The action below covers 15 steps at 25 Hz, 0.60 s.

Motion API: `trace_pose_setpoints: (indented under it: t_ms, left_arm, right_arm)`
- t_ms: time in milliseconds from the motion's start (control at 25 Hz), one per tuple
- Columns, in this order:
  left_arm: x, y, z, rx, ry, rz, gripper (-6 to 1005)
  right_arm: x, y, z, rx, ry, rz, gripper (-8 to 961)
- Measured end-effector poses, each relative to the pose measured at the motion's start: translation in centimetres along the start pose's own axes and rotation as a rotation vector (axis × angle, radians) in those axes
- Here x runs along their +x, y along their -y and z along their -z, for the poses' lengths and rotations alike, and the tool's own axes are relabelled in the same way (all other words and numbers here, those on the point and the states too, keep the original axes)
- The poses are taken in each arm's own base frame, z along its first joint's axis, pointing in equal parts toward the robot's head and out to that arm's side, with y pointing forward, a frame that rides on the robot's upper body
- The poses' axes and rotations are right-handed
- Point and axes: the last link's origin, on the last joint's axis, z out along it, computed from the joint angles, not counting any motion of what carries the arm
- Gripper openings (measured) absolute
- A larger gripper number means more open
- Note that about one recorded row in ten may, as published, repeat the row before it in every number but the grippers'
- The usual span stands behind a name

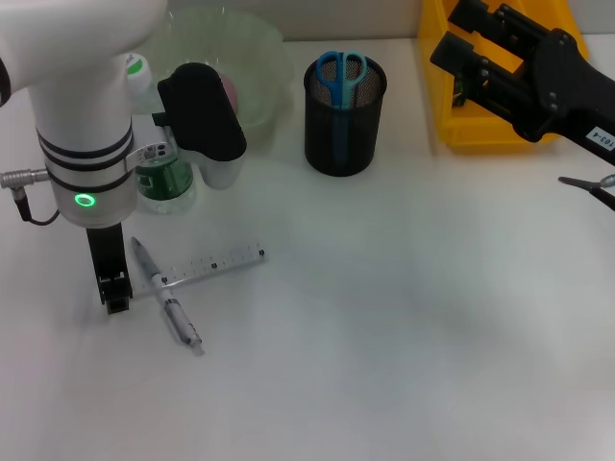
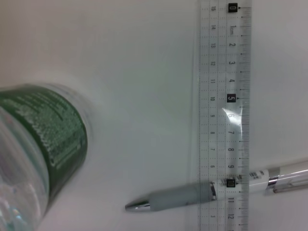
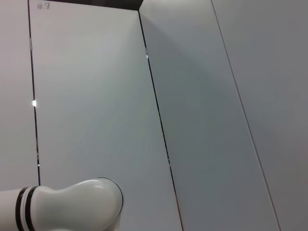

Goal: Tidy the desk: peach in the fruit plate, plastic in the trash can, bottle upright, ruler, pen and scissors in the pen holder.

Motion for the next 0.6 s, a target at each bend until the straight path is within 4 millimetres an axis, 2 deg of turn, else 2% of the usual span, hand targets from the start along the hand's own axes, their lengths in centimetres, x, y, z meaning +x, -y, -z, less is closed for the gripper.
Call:
trace_pose_setpoints:
  t_ms: [320, 600]
  left_arm:
    - [0.2, 0.1, 0.3, 0.006, -0.011, -0.002, 400]
    - [0.3, 0.1, 1.0, 0.015, -0.033, 0.007, 403]
  right_arm:
    - [-0.2, 0.2, 0.3, 0.016, 0.012, 0.004, 609]
    - [-0.8, 0.5, 2.1, 0.090, 0.063, 0.016, 608]
